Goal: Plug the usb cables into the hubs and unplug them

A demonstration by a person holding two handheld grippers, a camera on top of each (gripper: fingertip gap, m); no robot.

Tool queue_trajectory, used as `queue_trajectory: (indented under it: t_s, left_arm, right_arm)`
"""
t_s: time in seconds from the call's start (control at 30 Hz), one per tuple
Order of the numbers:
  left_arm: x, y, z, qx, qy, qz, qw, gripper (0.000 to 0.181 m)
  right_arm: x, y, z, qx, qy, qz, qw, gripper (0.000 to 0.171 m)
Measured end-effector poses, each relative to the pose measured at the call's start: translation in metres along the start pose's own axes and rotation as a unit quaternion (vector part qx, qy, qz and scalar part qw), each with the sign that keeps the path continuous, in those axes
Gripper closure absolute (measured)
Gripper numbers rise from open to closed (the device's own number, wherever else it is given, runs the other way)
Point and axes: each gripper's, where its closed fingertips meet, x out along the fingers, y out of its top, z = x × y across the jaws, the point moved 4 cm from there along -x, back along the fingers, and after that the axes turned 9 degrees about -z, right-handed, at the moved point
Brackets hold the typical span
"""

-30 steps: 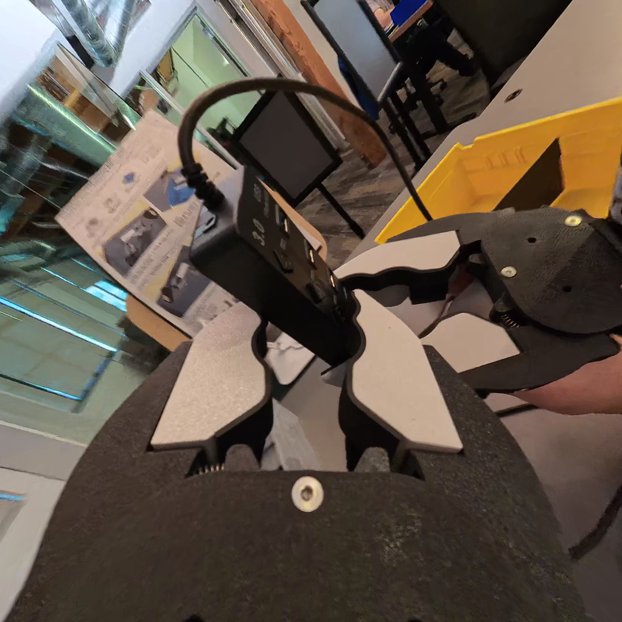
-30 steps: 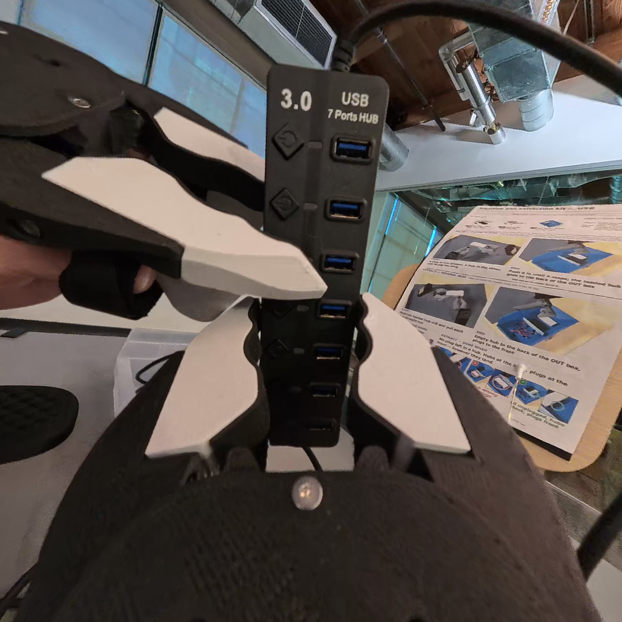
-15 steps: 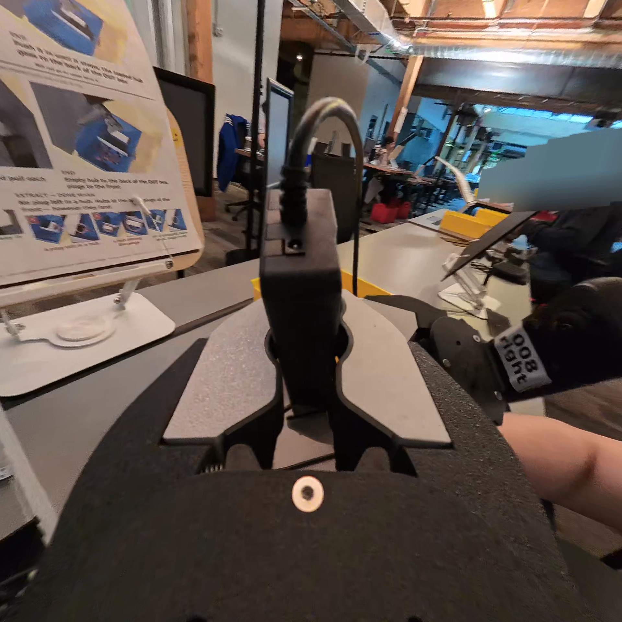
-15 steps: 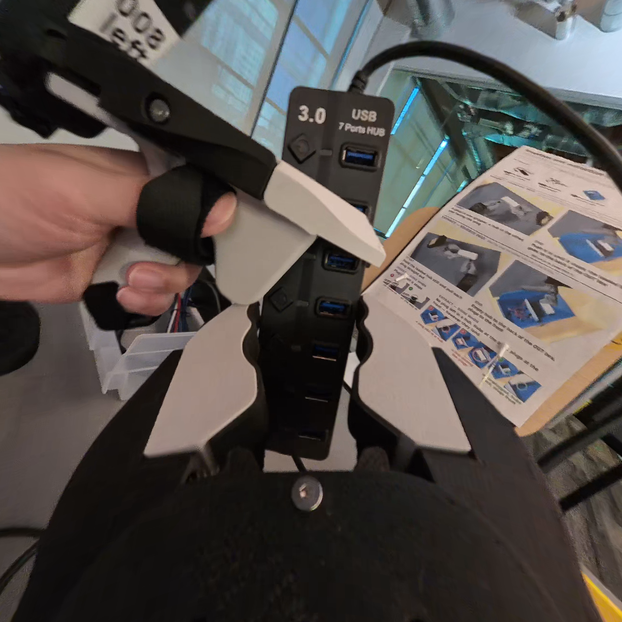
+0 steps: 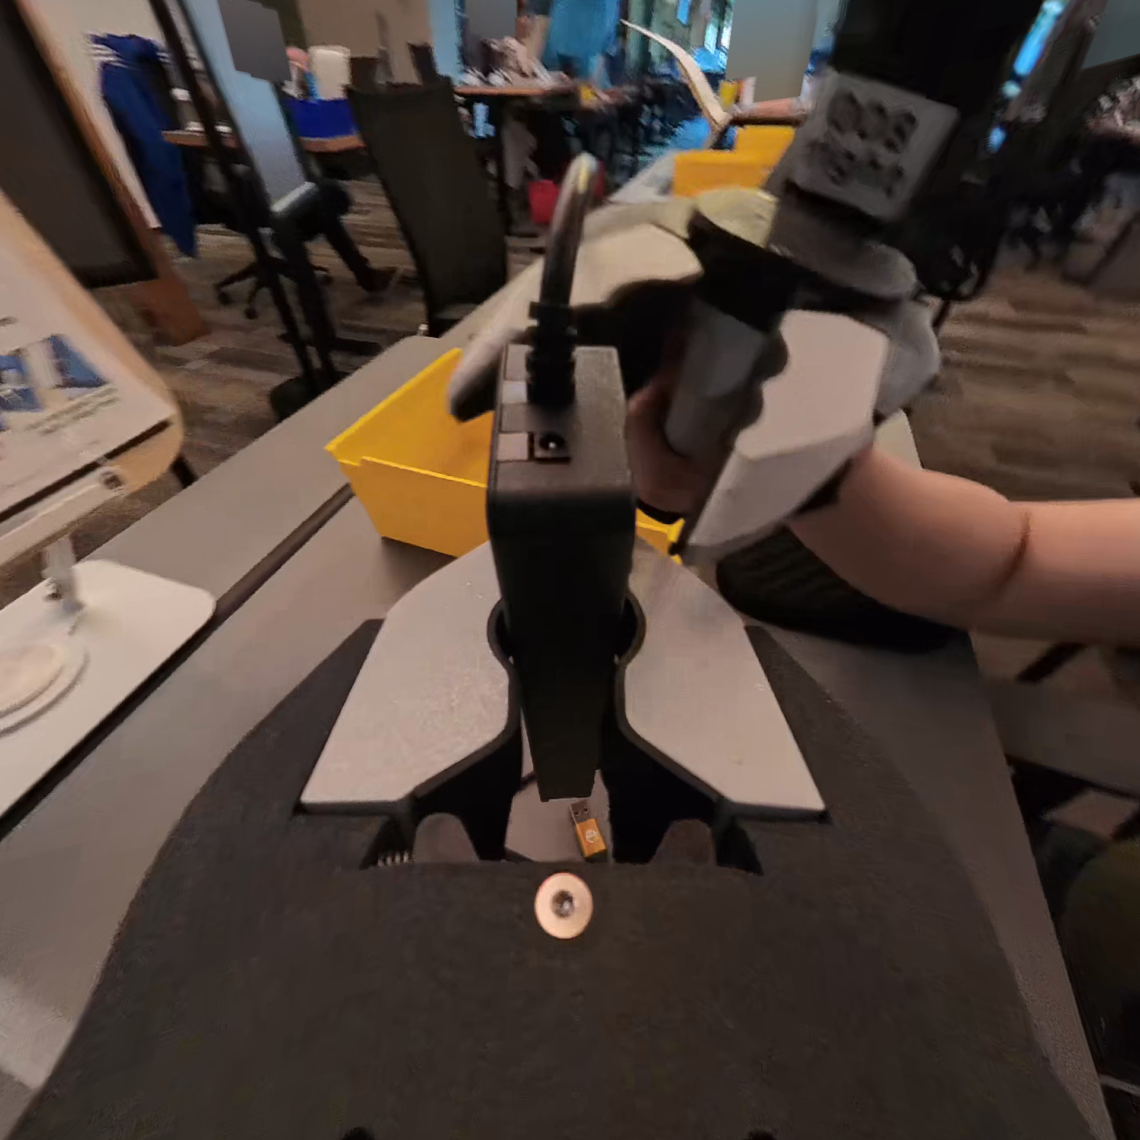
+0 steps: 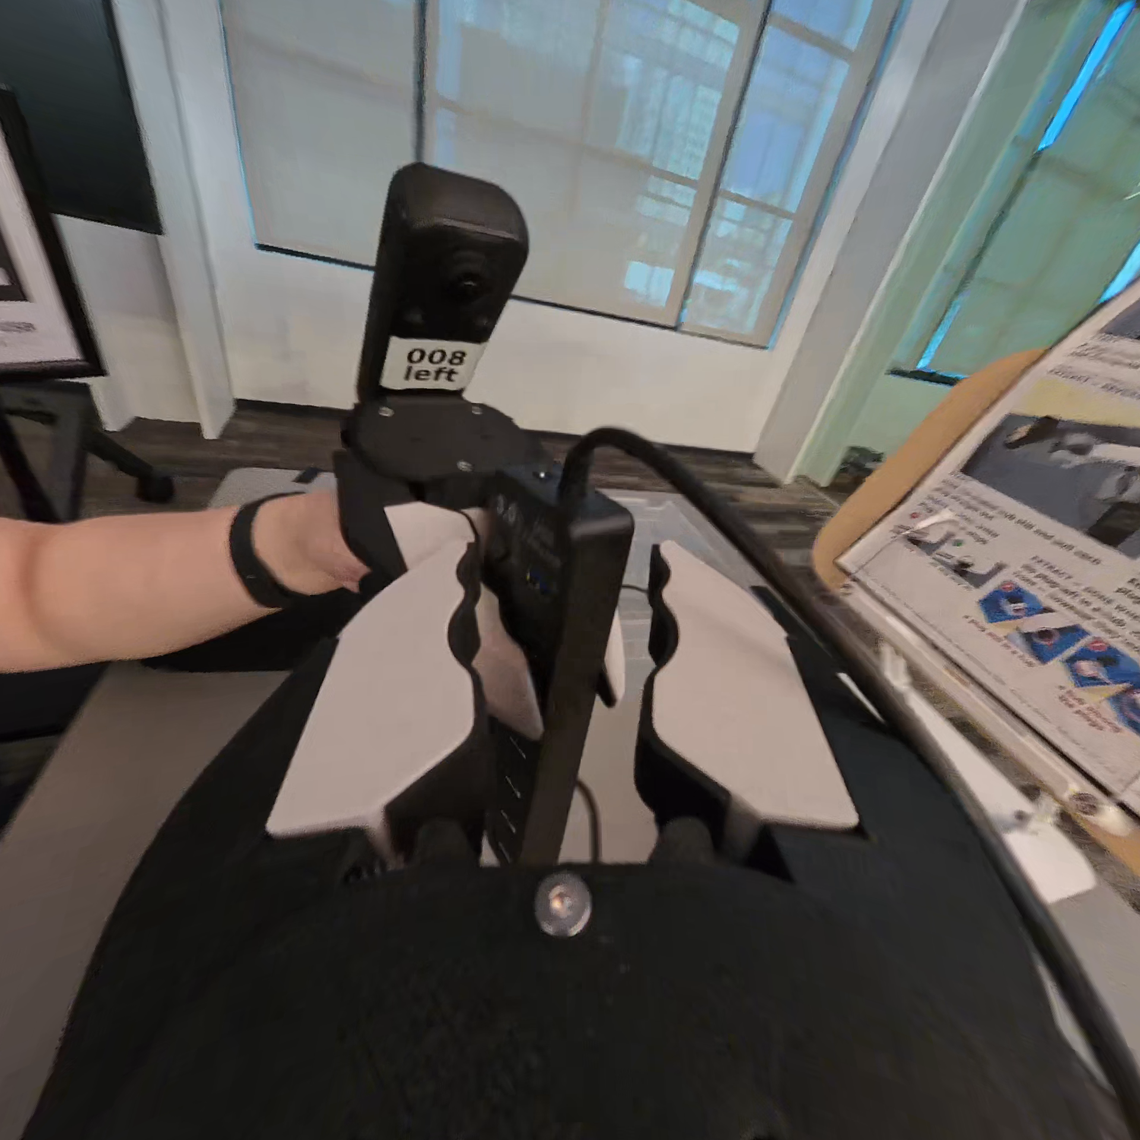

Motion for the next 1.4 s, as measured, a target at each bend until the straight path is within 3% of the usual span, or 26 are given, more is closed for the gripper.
queue_trajectory:
  t_s: [0.1, 0.17, 0.27, 0.5, 0.6, 0.67, 0.87, 1.0, 1.17, 1.4]
  left_arm:
    - [0.010, -0.001, 0.011, 0.029, -0.026, -0.013, 0.999, 0.155]
    - [0.013, -0.004, 0.016, 0.040, -0.048, -0.025, 0.998, 0.155]
    - [0.015, -0.008, 0.019, 0.039, -0.073, -0.035, 0.996, 0.153]
    - [0.009, -0.012, 0.008, -0.013, -0.090, 0.004, 0.996, 0.139]
    - [0.015, -0.017, 0.013, -0.023, -0.133, -0.019, 0.991, 0.125]
    - [0.020, -0.017, 0.012, -0.022, -0.136, -0.023, 0.990, 0.125]
    - [0.033, -0.021, 0.008, -0.030, -0.155, -0.011, 0.987, 0.123]
    - [0.030, -0.020, 0.016, -0.060, -0.220, 0.016, 0.973, 0.135]
    - [0.035, -0.030, 0.012, -0.049, -0.176, -0.018, 0.983, 0.150]
    - [0.036, -0.027, 0.016, -0.066, -0.186, -0.012, 0.980, 0.148]
  right_arm:
    - [-0.006, -0.004, -0.005, 0.024, 0.068, -0.031, 0.997, 0.126]
    - [-0.009, -0.007, -0.004, 0.027, 0.082, -0.045, 0.995, 0.140]
    - [-0.007, -0.008, -0.004, 0.047, 0.099, -0.053, 0.993, 0.142]
    - [-0.027, 0.011, 0.023, 0.154, 0.067, 0.048, 0.985, 0.146]
    - [-0.034, 0.010, 0.033, 0.167, 0.044, 0.050, 0.984, 0.148]
    - [-0.036, 0.008, 0.037, 0.183, 0.039, 0.052, 0.981, 0.147]
    - [-0.040, 0.011, 0.041, 0.243, 0.102, 0.113, 0.958, 0.148]
    - [-0.038, 0.004, 0.050, 0.275, 0.093, 0.130, 0.948, 0.148]
    - [-0.043, 0.004, 0.053, 0.279, 0.087, 0.146, 0.945, 0.146]
    - [-0.042, 0.004, 0.051, 0.281, 0.097, 0.145, 0.944, 0.146]
